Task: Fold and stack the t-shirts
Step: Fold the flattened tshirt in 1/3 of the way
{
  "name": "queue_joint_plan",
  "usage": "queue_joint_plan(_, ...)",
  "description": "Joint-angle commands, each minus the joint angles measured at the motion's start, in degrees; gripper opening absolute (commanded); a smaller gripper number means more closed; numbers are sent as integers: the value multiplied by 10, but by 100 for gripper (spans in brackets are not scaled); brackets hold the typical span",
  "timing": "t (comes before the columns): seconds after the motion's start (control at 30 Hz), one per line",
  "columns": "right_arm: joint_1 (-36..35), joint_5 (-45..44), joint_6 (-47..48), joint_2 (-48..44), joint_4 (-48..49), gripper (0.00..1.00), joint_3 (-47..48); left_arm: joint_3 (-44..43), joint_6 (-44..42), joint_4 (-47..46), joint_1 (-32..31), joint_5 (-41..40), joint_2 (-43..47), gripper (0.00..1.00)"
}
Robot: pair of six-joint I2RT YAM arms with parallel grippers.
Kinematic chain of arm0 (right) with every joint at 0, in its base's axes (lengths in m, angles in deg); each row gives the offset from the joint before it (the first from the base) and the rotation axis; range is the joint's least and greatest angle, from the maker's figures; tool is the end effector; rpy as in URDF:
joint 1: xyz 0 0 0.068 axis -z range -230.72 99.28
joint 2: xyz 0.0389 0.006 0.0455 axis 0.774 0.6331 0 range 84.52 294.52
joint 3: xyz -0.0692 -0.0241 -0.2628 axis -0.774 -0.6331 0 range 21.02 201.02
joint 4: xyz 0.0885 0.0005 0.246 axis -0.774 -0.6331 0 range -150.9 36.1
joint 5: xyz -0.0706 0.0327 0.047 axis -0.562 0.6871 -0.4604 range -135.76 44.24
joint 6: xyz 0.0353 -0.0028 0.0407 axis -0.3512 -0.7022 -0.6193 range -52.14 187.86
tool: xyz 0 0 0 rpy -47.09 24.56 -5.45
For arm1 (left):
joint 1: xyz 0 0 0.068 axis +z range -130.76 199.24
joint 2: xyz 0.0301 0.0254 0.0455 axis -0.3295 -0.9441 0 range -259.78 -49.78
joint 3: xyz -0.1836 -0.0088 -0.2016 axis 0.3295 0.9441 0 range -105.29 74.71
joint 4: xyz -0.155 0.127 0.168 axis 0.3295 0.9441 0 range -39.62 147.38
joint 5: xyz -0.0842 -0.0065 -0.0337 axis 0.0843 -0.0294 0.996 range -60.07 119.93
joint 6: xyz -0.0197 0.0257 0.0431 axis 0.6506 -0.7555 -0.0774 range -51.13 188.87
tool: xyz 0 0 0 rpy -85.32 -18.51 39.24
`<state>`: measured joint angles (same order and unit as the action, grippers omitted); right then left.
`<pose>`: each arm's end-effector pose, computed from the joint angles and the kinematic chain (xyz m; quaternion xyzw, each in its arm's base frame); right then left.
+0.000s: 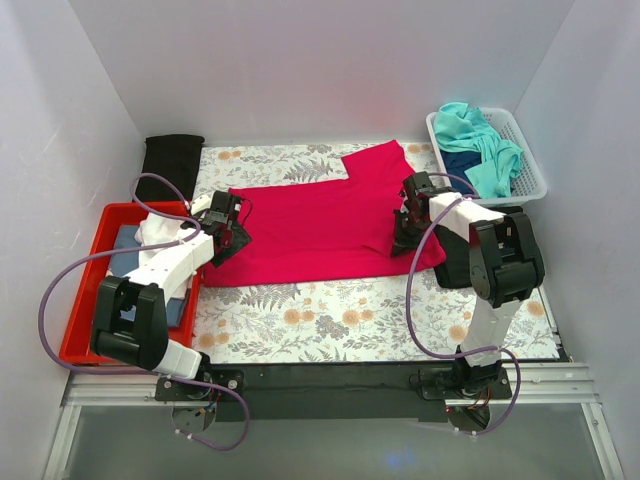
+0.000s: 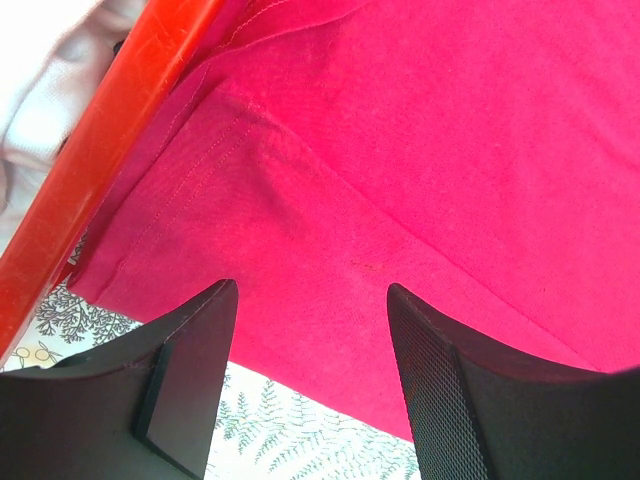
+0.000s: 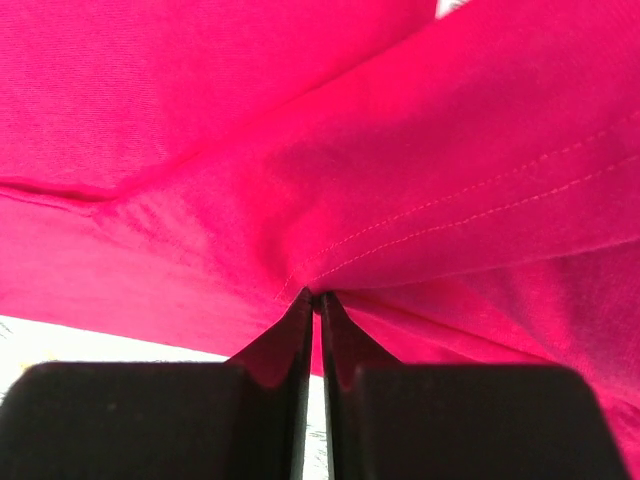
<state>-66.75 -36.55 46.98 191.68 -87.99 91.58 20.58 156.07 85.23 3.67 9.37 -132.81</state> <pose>0.3506 0.1067 0.1649 0.0281 0.9823 0.1281 0.1336 0.2721 -0.0628 0.2134 -0.5936 0.7533 -0.0662 0.2752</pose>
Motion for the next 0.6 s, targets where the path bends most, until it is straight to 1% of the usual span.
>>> queue_joint_plan(0.0, -9, -5, -2, -5, -1, 9, 29, -4, -5, 7, -2, -16, 18, 60)
queue_joint_plan(0.1, -12, -10, -1, -12, -6, 8, 36, -1, -5, 8, -2, -17, 19, 60)
queue_joint_plan(0.2, -13, -11, -4, -19, -11, 1, 44, 2, -5, 6, -2, -17, 19, 60)
queue_joint_plan(0.37, -16, -8, -2, -19, -15, 1, 75, 0, -5, 6, -2, -16, 19, 60)
queue_joint_plan(0.4, -16, -9, -1, -15, -16, 1, 93, -1, -5, 6, -2, -17, 19, 60)
queue_joint_plan(0.5, -17, -5, 4, 8, -19, 1, 127, -5, -10, 6, -2, -18, 17, 60)
queue_joint_plan(0.57, -19, 0, 11, 37, -20, 1, 166, -8, -12, 7, -2, -19, 16, 60)
